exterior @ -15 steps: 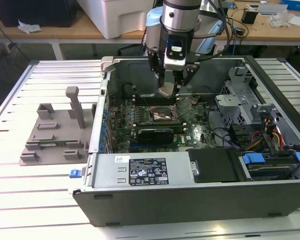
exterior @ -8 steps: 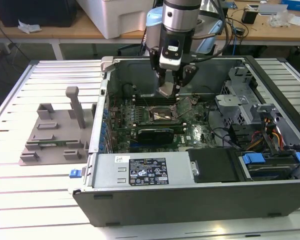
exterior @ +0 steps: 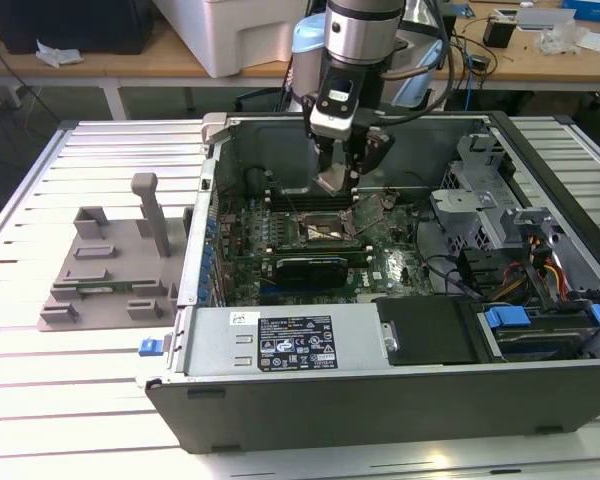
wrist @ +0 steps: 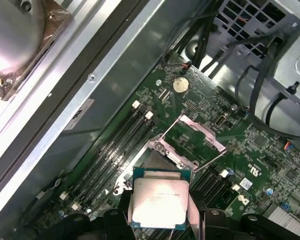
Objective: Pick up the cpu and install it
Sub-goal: 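Place the cpu into insertion slot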
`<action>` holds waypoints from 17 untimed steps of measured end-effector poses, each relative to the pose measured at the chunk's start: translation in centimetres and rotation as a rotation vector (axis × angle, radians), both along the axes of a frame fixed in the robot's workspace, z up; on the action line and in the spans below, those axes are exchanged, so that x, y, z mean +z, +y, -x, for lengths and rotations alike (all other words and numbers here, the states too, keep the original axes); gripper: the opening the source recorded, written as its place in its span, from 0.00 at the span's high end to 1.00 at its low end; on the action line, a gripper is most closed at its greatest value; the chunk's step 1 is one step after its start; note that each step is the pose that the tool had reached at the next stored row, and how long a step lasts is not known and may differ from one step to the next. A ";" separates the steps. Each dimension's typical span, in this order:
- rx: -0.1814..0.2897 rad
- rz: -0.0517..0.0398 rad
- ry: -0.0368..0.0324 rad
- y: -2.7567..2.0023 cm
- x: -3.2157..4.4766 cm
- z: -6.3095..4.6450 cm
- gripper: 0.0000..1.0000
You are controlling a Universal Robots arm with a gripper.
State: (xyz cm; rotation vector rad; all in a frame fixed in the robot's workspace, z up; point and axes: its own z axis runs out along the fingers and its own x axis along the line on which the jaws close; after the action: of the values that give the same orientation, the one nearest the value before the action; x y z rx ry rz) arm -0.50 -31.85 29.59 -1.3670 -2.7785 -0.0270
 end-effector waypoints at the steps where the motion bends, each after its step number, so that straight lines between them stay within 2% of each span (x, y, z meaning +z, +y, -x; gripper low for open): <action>1: -0.009 0.0000 0.0000 0.00 0.00 0.0 0.47; 15: -0.121 0.0001 0.0000 0.00 0.00 0.0 0.47; 17: -0.152 0.0014 -0.0001 0.00 0.00 0.0 0.47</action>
State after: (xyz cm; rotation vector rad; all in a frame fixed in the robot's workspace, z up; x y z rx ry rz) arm -0.50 -31.85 29.59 -1.5757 -2.6682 -0.0305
